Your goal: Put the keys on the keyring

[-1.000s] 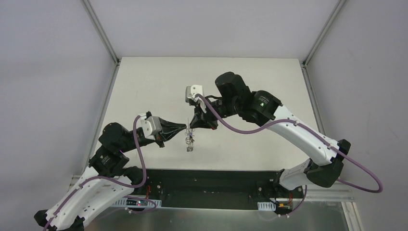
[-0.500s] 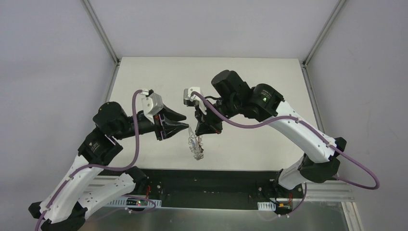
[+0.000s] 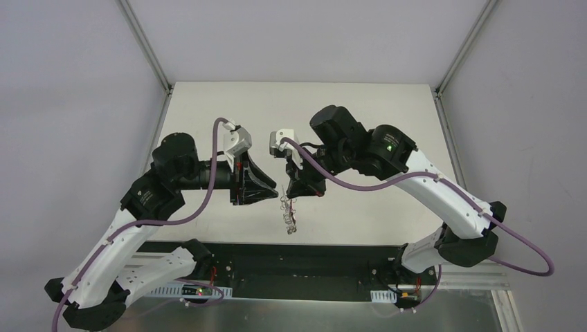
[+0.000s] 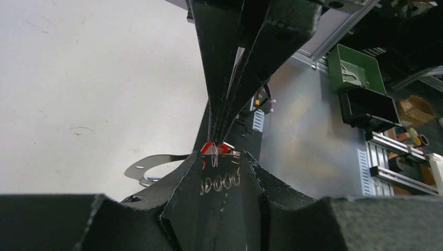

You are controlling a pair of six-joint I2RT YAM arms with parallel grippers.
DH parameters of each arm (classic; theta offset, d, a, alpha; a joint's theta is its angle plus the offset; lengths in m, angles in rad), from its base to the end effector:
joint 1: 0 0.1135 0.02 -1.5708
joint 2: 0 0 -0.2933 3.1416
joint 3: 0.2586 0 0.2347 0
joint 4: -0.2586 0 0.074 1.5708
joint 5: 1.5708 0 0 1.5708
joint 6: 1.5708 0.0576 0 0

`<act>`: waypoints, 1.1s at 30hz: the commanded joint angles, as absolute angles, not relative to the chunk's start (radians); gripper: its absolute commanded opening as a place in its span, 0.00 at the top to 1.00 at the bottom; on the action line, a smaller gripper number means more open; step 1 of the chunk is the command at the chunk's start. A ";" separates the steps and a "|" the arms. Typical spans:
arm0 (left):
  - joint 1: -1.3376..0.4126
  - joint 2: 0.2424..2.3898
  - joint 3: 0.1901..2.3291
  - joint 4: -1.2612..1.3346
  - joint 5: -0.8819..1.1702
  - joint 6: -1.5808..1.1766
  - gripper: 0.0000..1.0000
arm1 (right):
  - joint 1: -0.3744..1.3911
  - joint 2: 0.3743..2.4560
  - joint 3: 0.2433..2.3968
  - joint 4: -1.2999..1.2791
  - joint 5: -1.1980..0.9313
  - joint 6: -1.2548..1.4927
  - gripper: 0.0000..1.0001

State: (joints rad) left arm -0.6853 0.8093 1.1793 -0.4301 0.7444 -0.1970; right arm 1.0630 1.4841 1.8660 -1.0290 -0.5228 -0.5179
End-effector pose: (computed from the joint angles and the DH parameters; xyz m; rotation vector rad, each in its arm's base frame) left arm 0.0710 -0.1085 0.4568 0.9970 1.4686 -1.2580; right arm 0.1118 0.2601 0.4713 -1.7998 1.3625 0.8763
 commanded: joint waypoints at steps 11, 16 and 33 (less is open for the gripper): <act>-0.676 0.870 1.204 -0.479 0.813 -0.191 0.65 | 1.070 1.435 1.908 -0.988 -0.523 -0.477 1.00; -0.676 0.880 1.206 -0.479 0.833 -0.185 0.64 | 1.070 1.436 1.913 -0.965 -0.511 -0.462 1.00; -0.678 0.895 1.200 -0.479 0.861 -0.159 0.74 | 1.076 1.476 1.963 -0.963 -0.512 -0.448 1.00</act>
